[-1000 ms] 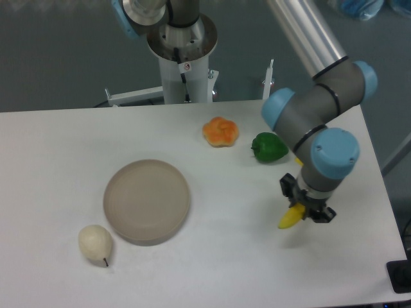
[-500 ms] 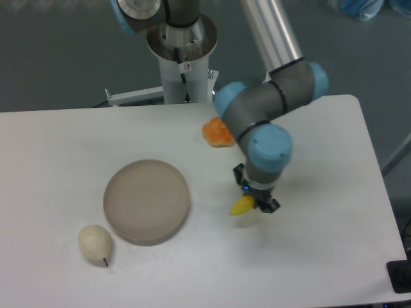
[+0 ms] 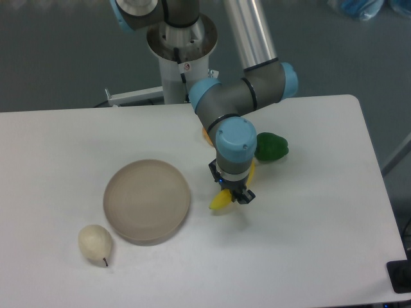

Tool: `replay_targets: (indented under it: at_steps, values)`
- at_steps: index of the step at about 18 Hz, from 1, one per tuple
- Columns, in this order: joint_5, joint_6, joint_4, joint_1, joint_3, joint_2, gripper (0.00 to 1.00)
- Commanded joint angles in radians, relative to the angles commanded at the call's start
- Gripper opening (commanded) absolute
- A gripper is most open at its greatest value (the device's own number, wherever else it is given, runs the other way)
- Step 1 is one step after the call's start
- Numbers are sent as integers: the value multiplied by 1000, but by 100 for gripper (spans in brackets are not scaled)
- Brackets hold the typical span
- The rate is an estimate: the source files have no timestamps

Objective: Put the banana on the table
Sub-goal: 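Lower the banana onto the table and open the gripper, then lift the open gripper away from the banana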

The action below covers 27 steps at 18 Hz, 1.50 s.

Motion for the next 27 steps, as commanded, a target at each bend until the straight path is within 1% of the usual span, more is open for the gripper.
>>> replay_targets:
  at_steps: [2,3,4,5,6,7,8,11,13,14,16,17,20,22,24,27]
  values:
    - [-2,0,0,2,0,0,15]
    - [-2,0,0,3,0,0,23]
    - [-2,2,0,5,0,0,36]
    - [-2,0,2,6,0,0,55]
    - [-2,-2,2,8,1,2,57]
    - [-3,-2,2,11,2,2,90]
    - [-3,-8,2,11,3,2,100]
    - [-2,-11,-3,14,27,5,100]
    - [-3,0,-8,51,61,29,100]
    - [-6,2,-8,60,81,31,100]
    - [-14,3,-18,106,139,22,100]
    - [-15,21,-23,130,176,6,100]
    - [-3,107,-23,150,228,-41,100]
    - [-5,115,-23,167,259,-70,100]
    - [-5,115,-28,178,308,-110,100]
    - [-3,124,-122,178,438,-170,100]
